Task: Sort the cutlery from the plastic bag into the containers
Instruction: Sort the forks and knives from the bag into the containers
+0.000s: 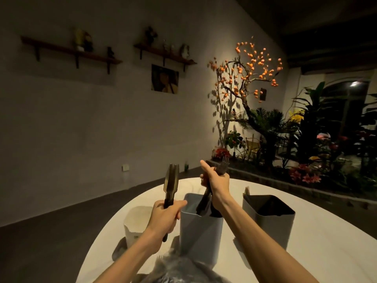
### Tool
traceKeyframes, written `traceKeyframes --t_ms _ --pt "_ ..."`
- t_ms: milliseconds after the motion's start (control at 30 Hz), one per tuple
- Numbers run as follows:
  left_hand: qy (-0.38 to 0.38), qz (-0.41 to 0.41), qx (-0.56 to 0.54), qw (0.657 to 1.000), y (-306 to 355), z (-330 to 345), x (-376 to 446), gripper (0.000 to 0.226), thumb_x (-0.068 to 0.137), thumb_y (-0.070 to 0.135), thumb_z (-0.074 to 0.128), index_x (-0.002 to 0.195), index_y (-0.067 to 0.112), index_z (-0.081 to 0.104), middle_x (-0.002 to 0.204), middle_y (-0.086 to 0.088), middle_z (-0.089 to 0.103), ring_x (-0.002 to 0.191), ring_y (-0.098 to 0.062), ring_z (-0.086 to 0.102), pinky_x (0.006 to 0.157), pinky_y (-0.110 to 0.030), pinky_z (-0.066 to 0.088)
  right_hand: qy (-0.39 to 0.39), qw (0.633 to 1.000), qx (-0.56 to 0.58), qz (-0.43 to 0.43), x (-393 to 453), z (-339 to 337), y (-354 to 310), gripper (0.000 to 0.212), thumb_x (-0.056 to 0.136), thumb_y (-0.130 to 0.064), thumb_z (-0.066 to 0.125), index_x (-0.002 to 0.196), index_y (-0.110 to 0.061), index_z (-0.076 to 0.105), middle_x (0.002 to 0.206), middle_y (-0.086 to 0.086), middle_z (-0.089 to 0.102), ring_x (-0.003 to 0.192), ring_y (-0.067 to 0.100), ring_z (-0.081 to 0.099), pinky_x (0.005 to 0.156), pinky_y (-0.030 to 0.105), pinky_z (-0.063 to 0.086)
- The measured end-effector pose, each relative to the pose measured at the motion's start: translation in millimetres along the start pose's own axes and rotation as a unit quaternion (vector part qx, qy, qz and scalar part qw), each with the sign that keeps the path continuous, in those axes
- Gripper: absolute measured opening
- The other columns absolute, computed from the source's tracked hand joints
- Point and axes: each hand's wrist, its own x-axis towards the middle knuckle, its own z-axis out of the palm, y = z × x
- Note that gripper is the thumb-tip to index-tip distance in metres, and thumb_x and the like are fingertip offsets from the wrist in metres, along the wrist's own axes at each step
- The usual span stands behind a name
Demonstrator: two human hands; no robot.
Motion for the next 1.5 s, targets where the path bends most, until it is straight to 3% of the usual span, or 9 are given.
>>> traceKeyframes --t_ms 400,533,633,700,800,867,1033,1133,1500 --pt "-0.061 -0.044 -0.021 0.997 -5.1 6.5 2.6 0.037 0.092 0.027 0.071 0.065 0.013 0.051 0.049 0.002 0.041 0.041 -0.008 0.033 0.044 -0.022 0.032 0.036 0.988 -0.126 -0.075 3.6 -22.9 -15.3 0.008 0.09 -0.011 0.072 0.098 -0.01 0.068 0.096 0.013 0.072 0.097 0.027 0.071 0.075 0.025 0.055" --pt "-0.116 -0.049 -0.004 0.992 6.3 15.8 -11.1 0.032 0.096 0.024 0.067 0.071 0.012 0.052 0.051 0.001 0.041 0.044 -0.01 0.032 0.043 -0.021 0.03 -0.15 0.966 -0.197 -0.079 -36.7 -26.1 -51.2 0.045 0.086 -0.047 0.073 0.118 -0.017 0.063 0.106 0.004 0.073 0.075 0.012 0.066 0.058 0.02 0.05" --pt "-0.158 -0.05 -0.003 0.986 18.1 33.9 -25.7 0.026 0.099 0.024 0.062 0.077 0.01 0.056 0.055 -0.002 0.046 0.045 -0.01 0.035 0.043 -0.02 0.031 -0.268 0.915 -0.298 -0.053 -69.0 -26.2 -61.0 0.068 0.074 -0.066 0.076 0.13 -0.031 0.056 0.119 -0.006 0.069 0.098 0.008 0.07 0.077 0.025 0.055" --pt "-0.14 -0.047 0.017 0.989 22.2 53.0 -33.9 0.022 0.1 0.026 0.059 0.084 0.012 0.059 0.061 -0.004 0.051 0.049 -0.011 0.041 0.046 -0.02 0.036 -0.283 0.929 -0.236 -0.021 -84.9 -26.1 -64.9 0.057 0.081 -0.055 0.075 0.127 -0.025 0.059 0.11 -0.003 0.073 0.102 0.012 0.071 0.093 0.032 0.055" --pt "-0.116 -0.019 0.115 0.986 16.1 85.6 -33.8 0.029 0.102 0.022 0.056 0.074 0.014 0.052 0.055 0.001 0.055 0.05 -0.008 0.051 0.054 -0.022 0.04 -0.297 0.951 -0.019 0.087 -108.1 -30.8 -82.7 0.032 0.092 -0.046 0.062 0.088 -0.014 0.064 0.057 -0.001 0.046 0.052 0.01 0.045 0.055 0.019 0.037" --pt "-0.169 0.006 0.175 0.97 17.7 103.0 -30.2 0.031 0.098 0.017 0.064 0.068 0.013 0.054 0.045 0.008 0.057 0.04 -0.003 0.054 0.055 -0.025 0.046 -0.293 0.953 -0.014 0.081 -108.3 -36.3 -99.8 0.047 0.097 -0.051 0.055 0.062 -0.02 0.05 0.053 -0.007 0.029 0.048 0.009 0.021 0.049 0.023 0.016" --pt "-0.223 0.059 0.148 0.962 20.2 108.0 -33.3 0.03 0.088 0.016 0.076 0.112 0.026 0.061 0.106 0.0 0.068 0.097 -0.014 0.067 0.075 -0.022 0.056 -0.15 0.981 -0.029 -0.122 -70.5 -66.0 -163.5 0.057 0.097 -0.049 0.056 0.051 -0.023 0.034 0.047 -0.01 0.03 0.041 0.009 0.022 0.039 0.019 0.02" --pt "-0.179 0.057 0.143 0.972 8.9 110.4 -29.3 0.024 0.093 0.015 0.069 0.112 0.026 0.06 0.111 -0.002 0.065 0.098 -0.016 0.067 0.072 -0.019 0.056 -0.057 0.98 -0.084 -0.172 -43.0 -92.2 -169.1 0.058 0.099 -0.051 0.054 0.051 -0.023 0.037 0.047 -0.01 0.033 0.039 0.008 0.024 0.039 0.02 0.02" --pt "-0.25 0.038 0.163 0.954 -15.4 128.5 -9.6 0.01 0.093 0.01 0.067 0.098 0.017 0.073 0.094 -0.008 0.074 0.081 -0.024 0.076 0.076 -0.036 0.063 -0.07 0.951 -0.301 0.028 17.3 -147.7 -44.7 0.052 0.092 -0.055 0.065 0.06 -0.018 0.048 0.056 -0.001 0.051 0.053 0.01 0.051 0.058 0.02 0.043"
